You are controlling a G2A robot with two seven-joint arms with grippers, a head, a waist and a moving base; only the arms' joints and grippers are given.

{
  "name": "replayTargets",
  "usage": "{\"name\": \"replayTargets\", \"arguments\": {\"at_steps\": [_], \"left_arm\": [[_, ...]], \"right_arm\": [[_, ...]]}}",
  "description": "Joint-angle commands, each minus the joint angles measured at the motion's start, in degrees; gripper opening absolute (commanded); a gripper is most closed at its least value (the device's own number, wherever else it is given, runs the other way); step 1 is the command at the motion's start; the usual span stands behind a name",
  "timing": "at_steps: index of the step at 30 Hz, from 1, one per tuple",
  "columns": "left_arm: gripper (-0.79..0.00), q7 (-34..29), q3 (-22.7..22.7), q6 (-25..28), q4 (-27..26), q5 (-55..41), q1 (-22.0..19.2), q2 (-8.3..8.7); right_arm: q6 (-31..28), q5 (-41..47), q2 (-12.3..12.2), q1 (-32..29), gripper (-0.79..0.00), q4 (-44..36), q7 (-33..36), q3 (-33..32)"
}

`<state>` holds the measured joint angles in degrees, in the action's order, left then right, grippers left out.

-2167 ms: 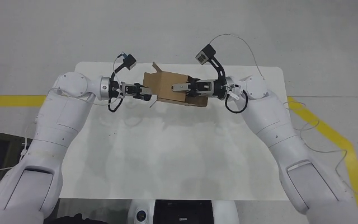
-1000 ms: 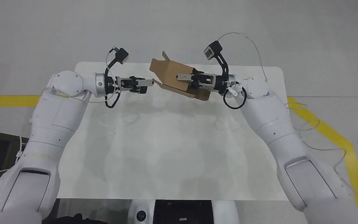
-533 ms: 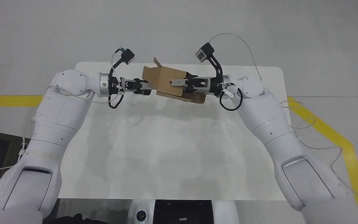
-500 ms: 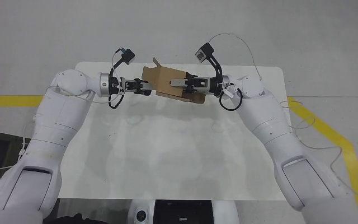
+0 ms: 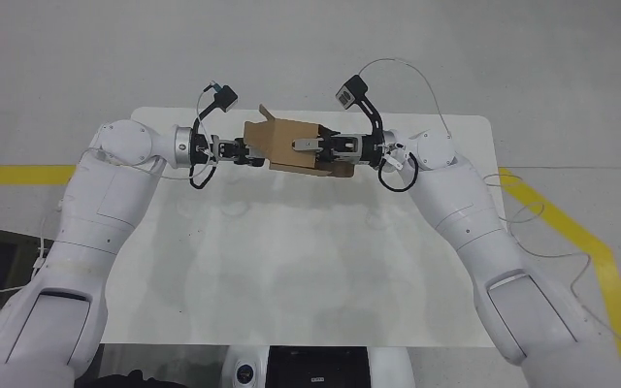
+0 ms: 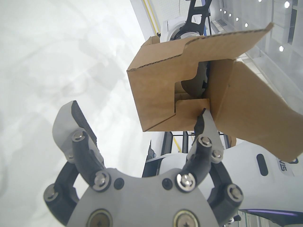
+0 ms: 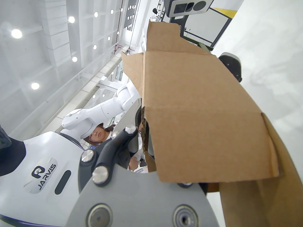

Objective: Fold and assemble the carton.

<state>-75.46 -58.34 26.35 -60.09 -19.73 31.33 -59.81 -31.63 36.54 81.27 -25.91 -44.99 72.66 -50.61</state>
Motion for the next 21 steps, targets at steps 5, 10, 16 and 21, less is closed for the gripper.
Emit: {"name": "replayTargets", "arguments": {"at_steps": [5,10,16,21], "left_arm": [[0.0,-0.18,-0.08,-0.18,-0.37,0.07,0.2,0.09],[0.0,-0.99,0.26,0.2,-1.05,0.29,0.4,0.1],[0.0,-0.86,0.07,0.49,-0.46,0.87,0.28,0.23],[0.0,1.17,-1.43,0.59,2.03,1.95,-0.53,0.63]], "right_arm": [[0.0,-0.26,0.09,0.01,-0.785,0.17,-0.01,-0.26],[0.03,-0.54,0.15,0.06,-0.785,0.32,0.03,-0.5],[0.41,-0.43,-0.08,-0.04,-0.785,0.23,0.4,-1.35],[0.88,-0.93,-0.56,-0.38,-0.785,0.27,0.88,-2.34]]}}
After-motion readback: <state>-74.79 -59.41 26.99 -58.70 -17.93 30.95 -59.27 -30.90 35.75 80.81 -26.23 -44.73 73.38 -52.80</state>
